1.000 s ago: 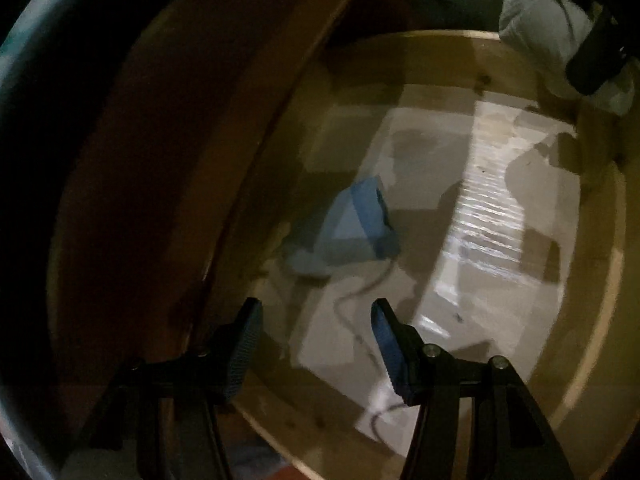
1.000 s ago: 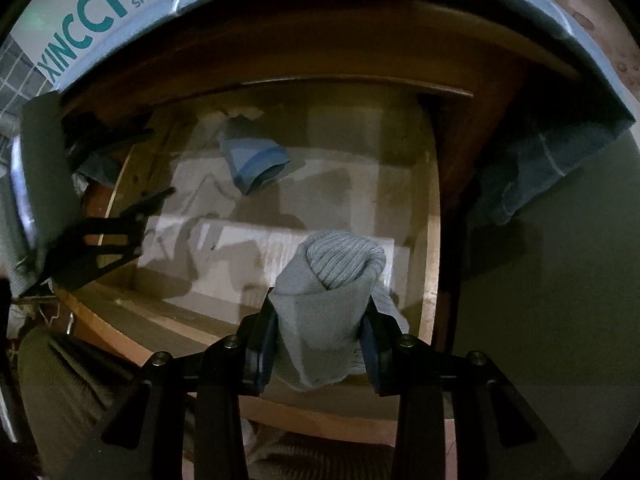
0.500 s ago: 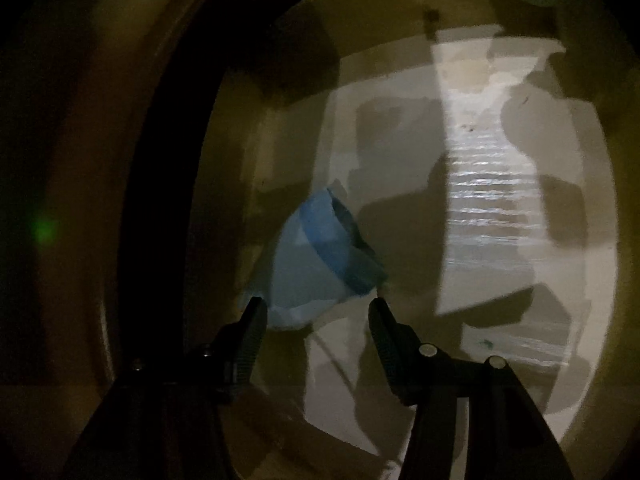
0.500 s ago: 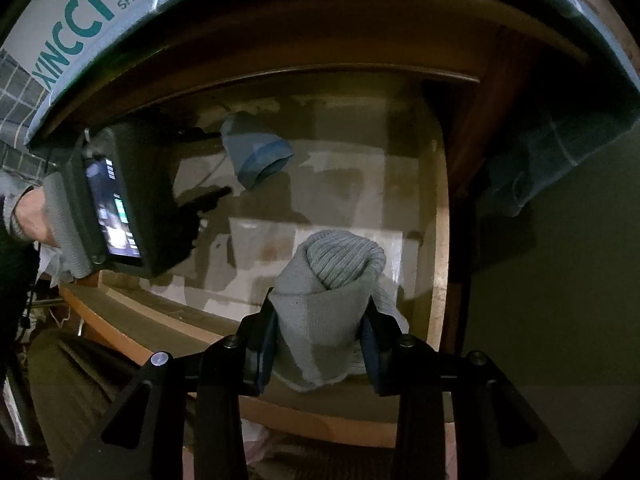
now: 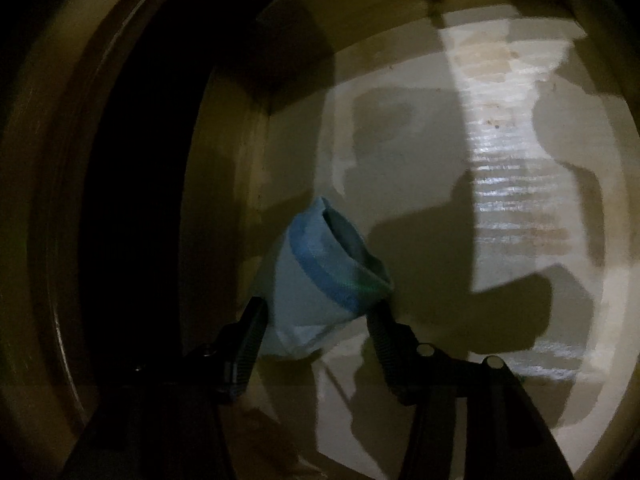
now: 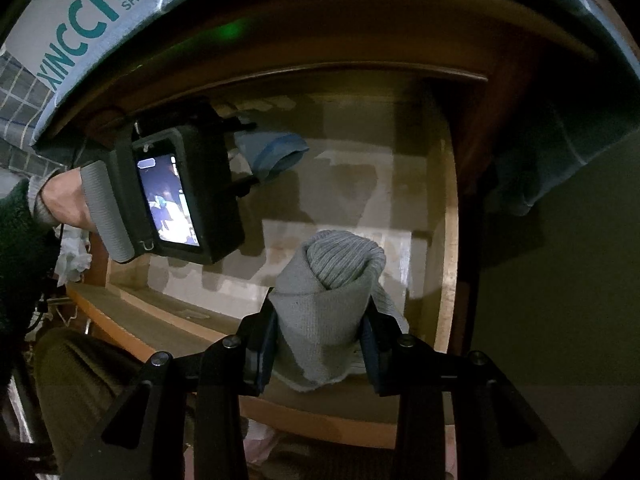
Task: Take underwear out of drawer
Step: 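Grasp the light blue cloth with the left gripper while the right gripper holds the grey sock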
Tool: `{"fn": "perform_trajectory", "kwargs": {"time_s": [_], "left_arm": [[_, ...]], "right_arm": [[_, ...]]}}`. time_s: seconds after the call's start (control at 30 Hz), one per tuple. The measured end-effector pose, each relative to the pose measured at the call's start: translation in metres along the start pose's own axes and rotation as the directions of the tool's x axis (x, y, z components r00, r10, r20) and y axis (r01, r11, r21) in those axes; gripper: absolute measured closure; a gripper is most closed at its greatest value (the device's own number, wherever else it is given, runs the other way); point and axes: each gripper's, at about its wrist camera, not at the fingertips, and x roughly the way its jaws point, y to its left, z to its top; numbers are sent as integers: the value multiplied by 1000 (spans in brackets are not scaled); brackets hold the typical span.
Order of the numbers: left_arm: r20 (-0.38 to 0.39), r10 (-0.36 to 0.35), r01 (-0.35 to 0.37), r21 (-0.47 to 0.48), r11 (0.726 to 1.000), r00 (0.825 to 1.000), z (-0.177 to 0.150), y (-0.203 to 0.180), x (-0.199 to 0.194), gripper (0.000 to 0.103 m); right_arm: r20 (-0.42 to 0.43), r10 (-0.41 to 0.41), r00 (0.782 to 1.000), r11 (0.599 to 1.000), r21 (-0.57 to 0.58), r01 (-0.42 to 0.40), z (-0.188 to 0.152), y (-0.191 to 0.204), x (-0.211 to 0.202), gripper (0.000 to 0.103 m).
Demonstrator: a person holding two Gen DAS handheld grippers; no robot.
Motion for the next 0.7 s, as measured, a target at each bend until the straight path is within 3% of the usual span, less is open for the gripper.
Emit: {"fn": "perform_trajectory", "kwargs": {"time_s": [0.13, 0.4, 0.53, 0.7], "left_arm": [[-36, -15, 14, -50, 999, 999, 3, 9, 3, 68], [-82, -183, 163, -204, 965, 980, -1, 32, -10, 76], [-81, -299, 263, -294, 919, 951, -16, 43, -29, 77], [-61, -384, 324, -425, 845, 921, -37, 60, -52, 79]], "right_arm": [[4, -2, 1000, 1000, -2, 2, -1, 1, -1, 70], [11, -11, 1000, 1000, -9, 11, 0, 1, -3, 69], [13, -11, 1000, 1000, -11, 11, 0, 2, -3, 69], [19, -17, 1000, 1000, -14, 18, -1, 2, -4, 69]]}}
